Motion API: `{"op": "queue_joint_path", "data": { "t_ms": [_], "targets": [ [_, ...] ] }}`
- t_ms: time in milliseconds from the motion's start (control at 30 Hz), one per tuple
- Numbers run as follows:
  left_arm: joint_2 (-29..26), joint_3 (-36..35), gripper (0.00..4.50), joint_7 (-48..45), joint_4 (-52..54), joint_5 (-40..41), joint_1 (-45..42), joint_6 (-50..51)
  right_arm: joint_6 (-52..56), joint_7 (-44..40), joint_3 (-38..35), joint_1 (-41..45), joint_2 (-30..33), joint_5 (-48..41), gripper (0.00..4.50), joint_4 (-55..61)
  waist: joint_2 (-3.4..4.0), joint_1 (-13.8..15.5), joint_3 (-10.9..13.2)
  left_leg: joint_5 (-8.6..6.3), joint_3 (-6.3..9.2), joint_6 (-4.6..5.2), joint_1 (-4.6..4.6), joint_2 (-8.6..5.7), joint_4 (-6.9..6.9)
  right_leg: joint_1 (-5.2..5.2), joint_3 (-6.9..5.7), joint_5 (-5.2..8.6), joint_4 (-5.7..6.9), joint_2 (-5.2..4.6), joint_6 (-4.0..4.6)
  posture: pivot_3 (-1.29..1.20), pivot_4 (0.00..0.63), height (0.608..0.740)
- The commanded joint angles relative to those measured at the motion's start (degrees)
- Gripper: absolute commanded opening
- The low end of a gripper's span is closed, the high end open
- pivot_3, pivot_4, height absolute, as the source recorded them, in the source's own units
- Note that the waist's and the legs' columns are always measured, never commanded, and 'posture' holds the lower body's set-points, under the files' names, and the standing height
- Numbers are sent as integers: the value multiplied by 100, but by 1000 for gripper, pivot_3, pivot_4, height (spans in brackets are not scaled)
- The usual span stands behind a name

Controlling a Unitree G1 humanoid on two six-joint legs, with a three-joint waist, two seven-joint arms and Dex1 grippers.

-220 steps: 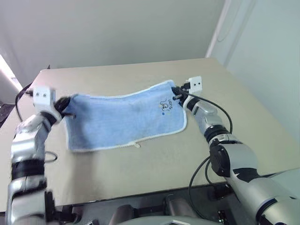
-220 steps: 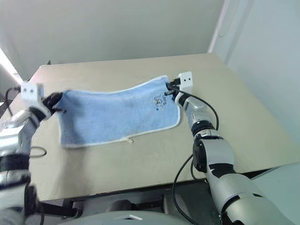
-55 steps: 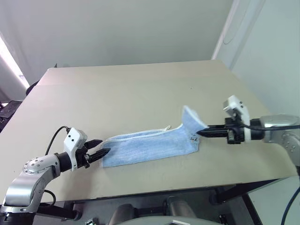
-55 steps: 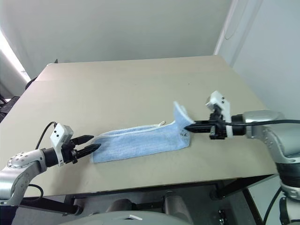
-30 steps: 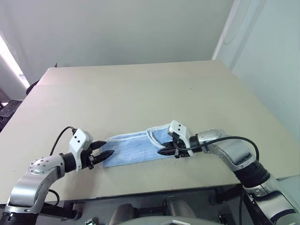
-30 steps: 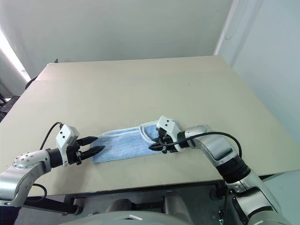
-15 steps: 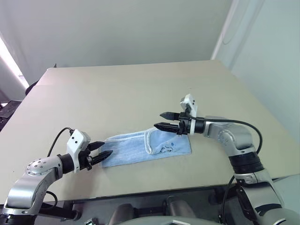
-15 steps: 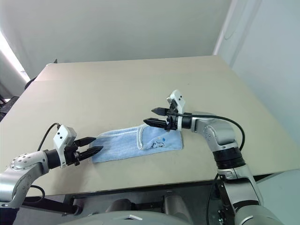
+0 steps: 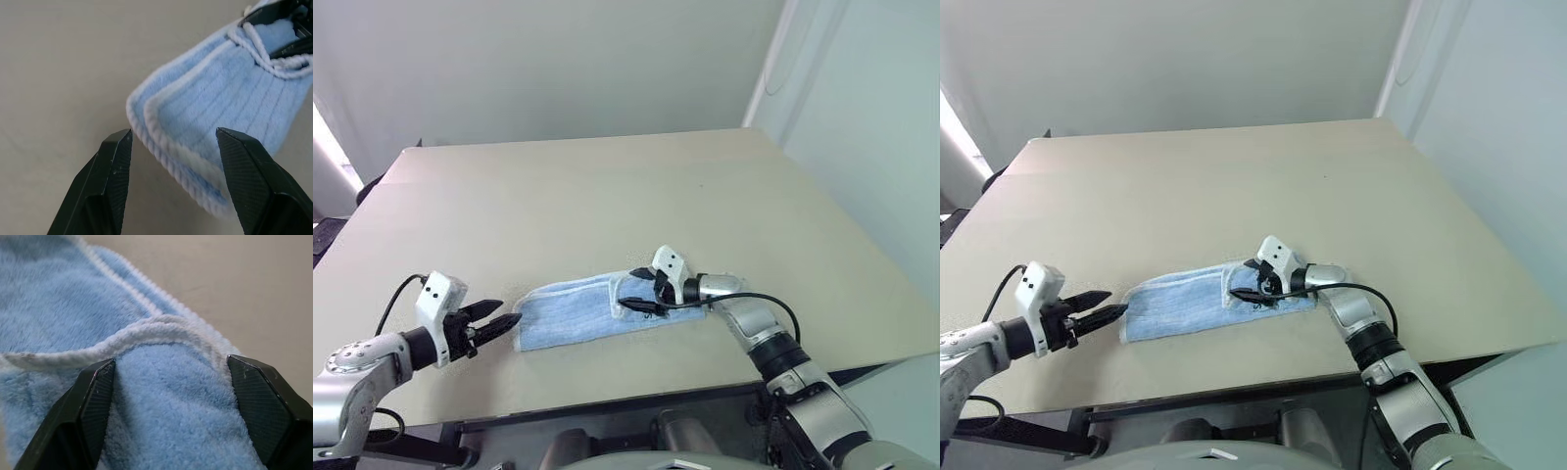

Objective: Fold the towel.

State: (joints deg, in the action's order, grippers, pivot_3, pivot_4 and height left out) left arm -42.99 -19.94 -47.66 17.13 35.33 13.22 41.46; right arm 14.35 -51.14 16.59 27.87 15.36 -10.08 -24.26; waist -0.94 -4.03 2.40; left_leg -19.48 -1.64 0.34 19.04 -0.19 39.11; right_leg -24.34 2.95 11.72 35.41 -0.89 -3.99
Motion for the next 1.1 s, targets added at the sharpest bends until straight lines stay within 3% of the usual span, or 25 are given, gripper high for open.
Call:
{"op": "queue_joint_path", "data": {
  "t_ms": [33, 400, 700, 800, 1000, 1100],
  "targets": [
    [-27, -308, 2884, 46, -92, 284, -64, 291, 327, -70, -523, 166, -114, -533, 4465, 413, 7, 6, 5, 0, 2, 0, 2, 0, 0, -1, -1, 0, 0, 1, 1, 0, 0, 740],
    [426, 260, 2884, 241, -762, 814, -768, 1477, 1954, 527, -1427, 412, -369, -1578, 4465, 1561, 20, 13, 13, 0, 4, -1, 34, -2, -3, -28, -4, -13, -8, -5, 18, 0, 0, 740],
    [1097, 987, 2884, 299, -1537, 691, -1395, 1881, 1952, 1082, -1449, 210, -366, -1339, 4465, 1796, 89, 167, -18, 1, 6, -1, 22, -24, 3, -5, -7, -10, -11, -15, 12, 0, 0, 740],
    [1160, 1094, 2273, 217, -1626, 601, -1473, 1845, 1941, 1261, -1465, 136, -337, -1298, 4500, 1854, 95, 198, -23, 1, 6, -1, 22, -34, 6, 2, -10, 1, -11, -30, -6, 0, 0, 740],
    [934, 1078, 152, 18, -1569, 512, -1495, 1737, 1907, 1408, -1429, 42, -228, -1192, 4500, 1858, 94, 153, -22, -1, 6, 2, 37, -67, -3, -9, -12, 19, -12, -69, -37, 0, 0, 740],
    [805, 986, 41, -53, -1434, 560, -1461, 1706, 1922, 1407, -1457, 52, -222, -1207, 4500, 1847, 91, 147, -22, -4, 6, 5, 42, -71, -7, -13, -10, 21, -17, -80, -40, 0, 0, 740]
  ]
}}
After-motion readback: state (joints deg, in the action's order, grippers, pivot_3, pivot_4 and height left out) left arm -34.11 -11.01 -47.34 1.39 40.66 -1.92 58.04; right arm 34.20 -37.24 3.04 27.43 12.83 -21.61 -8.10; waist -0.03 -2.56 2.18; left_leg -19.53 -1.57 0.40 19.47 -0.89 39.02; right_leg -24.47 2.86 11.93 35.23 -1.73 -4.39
